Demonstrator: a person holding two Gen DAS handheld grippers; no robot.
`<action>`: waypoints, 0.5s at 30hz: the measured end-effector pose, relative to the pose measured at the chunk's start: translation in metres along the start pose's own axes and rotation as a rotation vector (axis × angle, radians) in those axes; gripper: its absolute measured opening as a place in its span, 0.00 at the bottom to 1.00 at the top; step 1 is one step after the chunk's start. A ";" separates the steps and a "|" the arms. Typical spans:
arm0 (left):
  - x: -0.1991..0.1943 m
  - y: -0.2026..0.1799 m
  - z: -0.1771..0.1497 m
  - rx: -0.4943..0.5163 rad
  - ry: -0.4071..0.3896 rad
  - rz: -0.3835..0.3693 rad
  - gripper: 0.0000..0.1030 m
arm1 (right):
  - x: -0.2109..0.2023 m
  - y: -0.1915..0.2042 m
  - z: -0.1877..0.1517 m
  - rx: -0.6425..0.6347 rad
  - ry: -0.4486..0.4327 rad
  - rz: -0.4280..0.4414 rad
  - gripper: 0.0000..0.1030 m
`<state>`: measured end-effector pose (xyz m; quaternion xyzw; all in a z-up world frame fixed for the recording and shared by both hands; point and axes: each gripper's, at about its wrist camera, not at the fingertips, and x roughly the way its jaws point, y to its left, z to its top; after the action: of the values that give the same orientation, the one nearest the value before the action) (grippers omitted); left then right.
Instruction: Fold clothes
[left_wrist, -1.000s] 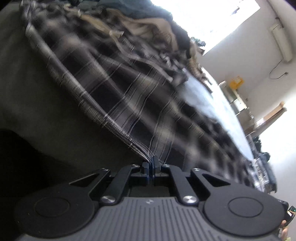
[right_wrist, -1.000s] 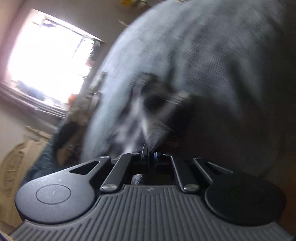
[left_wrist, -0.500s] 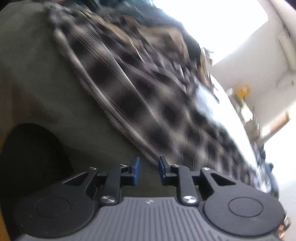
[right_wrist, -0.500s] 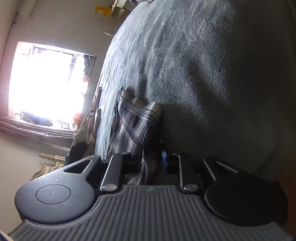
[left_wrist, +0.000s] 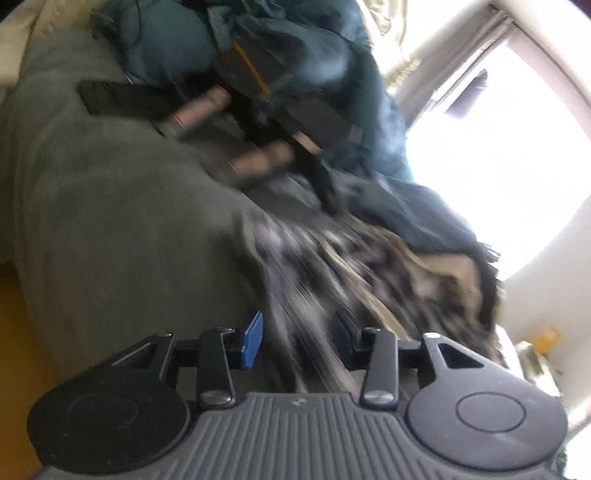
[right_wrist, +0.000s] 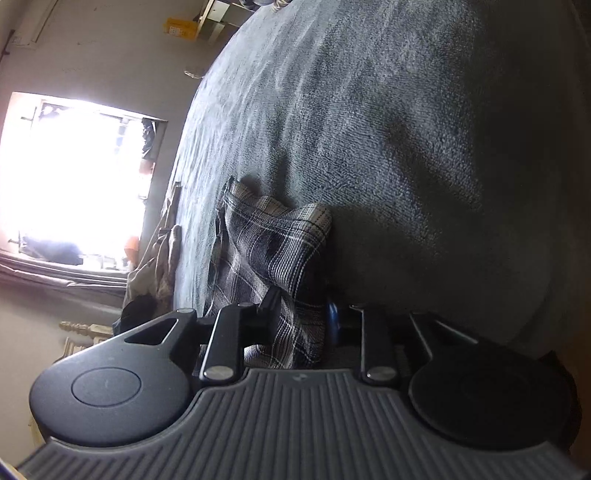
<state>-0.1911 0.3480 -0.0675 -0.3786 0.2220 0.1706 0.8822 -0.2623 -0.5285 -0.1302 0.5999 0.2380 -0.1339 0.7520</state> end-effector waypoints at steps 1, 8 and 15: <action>0.007 0.006 0.009 -0.001 0.004 0.015 0.40 | 0.001 0.003 -0.001 -0.007 -0.004 -0.011 0.23; 0.039 0.020 0.020 -0.027 0.019 0.009 0.11 | 0.010 0.019 -0.011 -0.072 -0.031 -0.080 0.23; 0.014 0.026 0.030 -0.042 -0.111 -0.025 0.08 | 0.014 0.039 -0.024 -0.179 -0.067 -0.155 0.03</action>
<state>-0.1836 0.3890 -0.0719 -0.3898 0.1641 0.1849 0.8871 -0.2367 -0.4950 -0.1088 0.5055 0.2692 -0.1899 0.7975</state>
